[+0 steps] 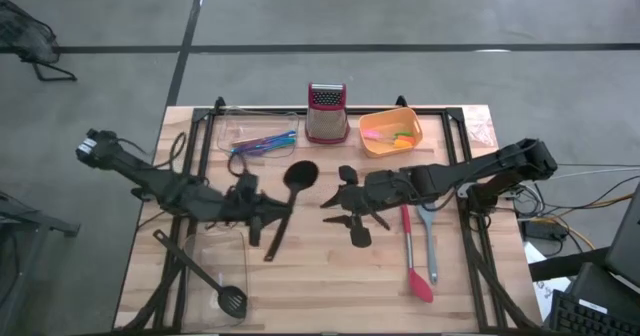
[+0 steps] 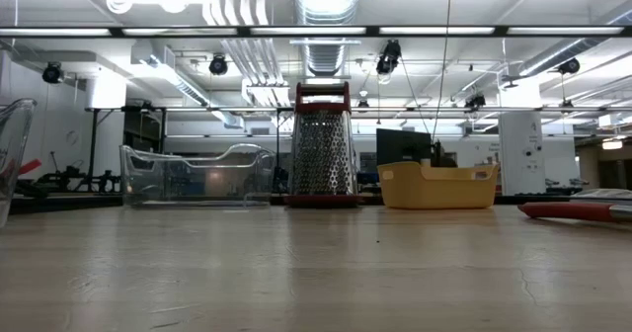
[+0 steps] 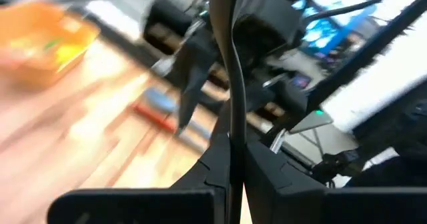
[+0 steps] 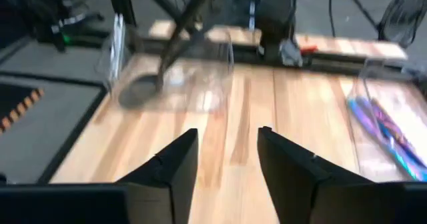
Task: Pick & Place Kitchen Items
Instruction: Put the black serving spoon into the bottom transparent bin
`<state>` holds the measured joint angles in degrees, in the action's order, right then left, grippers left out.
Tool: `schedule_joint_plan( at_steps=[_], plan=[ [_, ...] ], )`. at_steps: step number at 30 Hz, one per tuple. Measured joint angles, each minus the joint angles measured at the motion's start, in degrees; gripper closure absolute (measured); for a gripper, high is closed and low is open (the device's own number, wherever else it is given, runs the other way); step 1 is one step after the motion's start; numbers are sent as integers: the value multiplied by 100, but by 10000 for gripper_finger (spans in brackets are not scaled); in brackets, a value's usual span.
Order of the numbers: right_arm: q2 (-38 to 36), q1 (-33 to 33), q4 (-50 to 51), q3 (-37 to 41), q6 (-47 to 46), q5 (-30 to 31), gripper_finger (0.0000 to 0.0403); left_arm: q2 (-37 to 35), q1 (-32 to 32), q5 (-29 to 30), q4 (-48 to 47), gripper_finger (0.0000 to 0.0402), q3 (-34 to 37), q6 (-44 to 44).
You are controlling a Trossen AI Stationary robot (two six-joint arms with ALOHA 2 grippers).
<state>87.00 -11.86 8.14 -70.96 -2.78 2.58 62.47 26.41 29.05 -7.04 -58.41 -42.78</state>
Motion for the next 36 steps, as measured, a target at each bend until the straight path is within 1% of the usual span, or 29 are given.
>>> schedule_joint_plan(
  at_steps=[5,7,10,13,15,17,19,20,22,26,29,30,33,36],
  plan=[
    [0,2,512,83,3,10,220,-269,763,1086,-1691,377,-4,-1737],
    [2,2,559,149,3,18,210,-287,1127,1545,-2050,377,-4,-2338],
    [2,2,548,269,3,41,200,-248,1776,2228,-2196,377,-4,-2982],
    [2,2,531,415,31,45,195,-94,2421,2914,-2297,377,-4,-3307],
    [2,4,509,524,64,48,192,-3,2837,3307,-2357,377,-4,-3311],
    [7,12,501,607,93,50,191,110,3251,3562,-2499,377,-4,-3200],
    [9,13,495,675,77,54,191,240,3564,3568,-2697,377,1,-3018],
    [9,13,493,700,52,58,193,286,3672,3515,-2824,377,6,-2872],
    [9,13,451,746,-20,58,197,353,3799,3539,-2949,377,10,-2864],
    [9,11,439,763,-209,56,207,491,3893,3695,-3002,370,72,-3501],
    [9,11,396,769,-270,56,216,714,3895,3401,-3006,370,111,-3857],
    [9,11,329,776,-274,56,219,790,3895,3315,-3002,372,140,-4101],
    [9,11,56,776,-269,53,228,1042,3895,3316,-3068,377,235,-4933],
    [9,11,-242,776,-131,44,236,1236,3895,3322,-3150,377,392,-5536]
  ],
)
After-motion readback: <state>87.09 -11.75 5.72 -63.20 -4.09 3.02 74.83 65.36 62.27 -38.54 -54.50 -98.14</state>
